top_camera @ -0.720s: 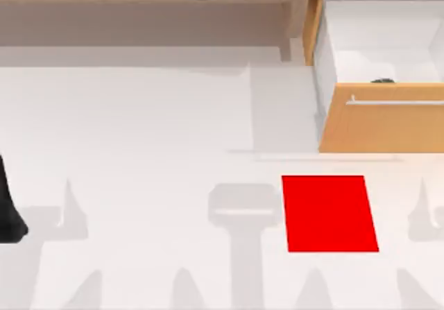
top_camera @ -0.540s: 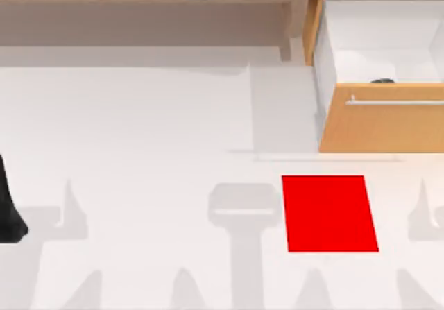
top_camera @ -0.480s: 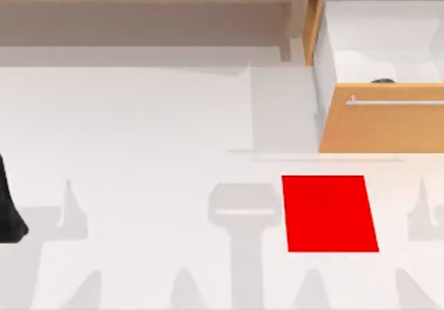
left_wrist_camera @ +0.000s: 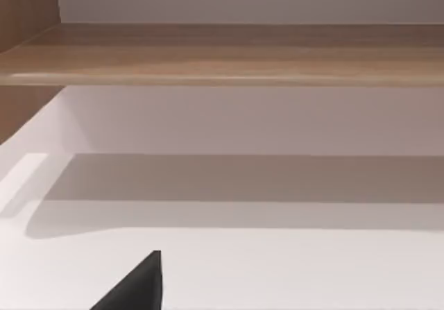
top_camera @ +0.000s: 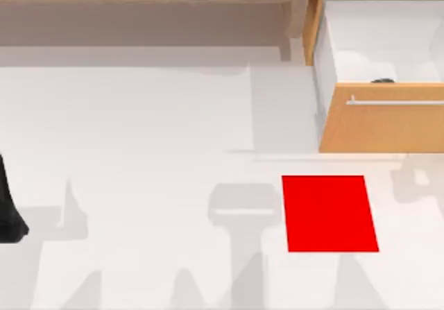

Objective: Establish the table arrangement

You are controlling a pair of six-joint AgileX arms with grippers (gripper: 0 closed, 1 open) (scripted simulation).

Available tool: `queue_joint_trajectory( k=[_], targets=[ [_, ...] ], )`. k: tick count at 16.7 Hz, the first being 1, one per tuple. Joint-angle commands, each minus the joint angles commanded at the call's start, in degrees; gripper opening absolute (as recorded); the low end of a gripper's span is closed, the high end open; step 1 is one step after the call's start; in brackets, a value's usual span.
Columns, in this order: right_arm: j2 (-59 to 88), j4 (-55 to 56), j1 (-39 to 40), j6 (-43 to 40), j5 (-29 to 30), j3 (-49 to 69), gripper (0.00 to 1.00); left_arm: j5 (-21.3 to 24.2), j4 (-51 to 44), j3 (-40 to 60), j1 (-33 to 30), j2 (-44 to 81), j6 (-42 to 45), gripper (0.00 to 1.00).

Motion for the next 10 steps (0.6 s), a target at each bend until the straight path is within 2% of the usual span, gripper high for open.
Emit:
queue_joint_trajectory(
  k=[10],
  targets=[
    [66.3, -30.5, 3.2, -5.5, -0.6, 57.8, 1.0, 0.0, 0.0, 0.0, 0.0, 0.0, 0.0, 1.0]
  ],
)
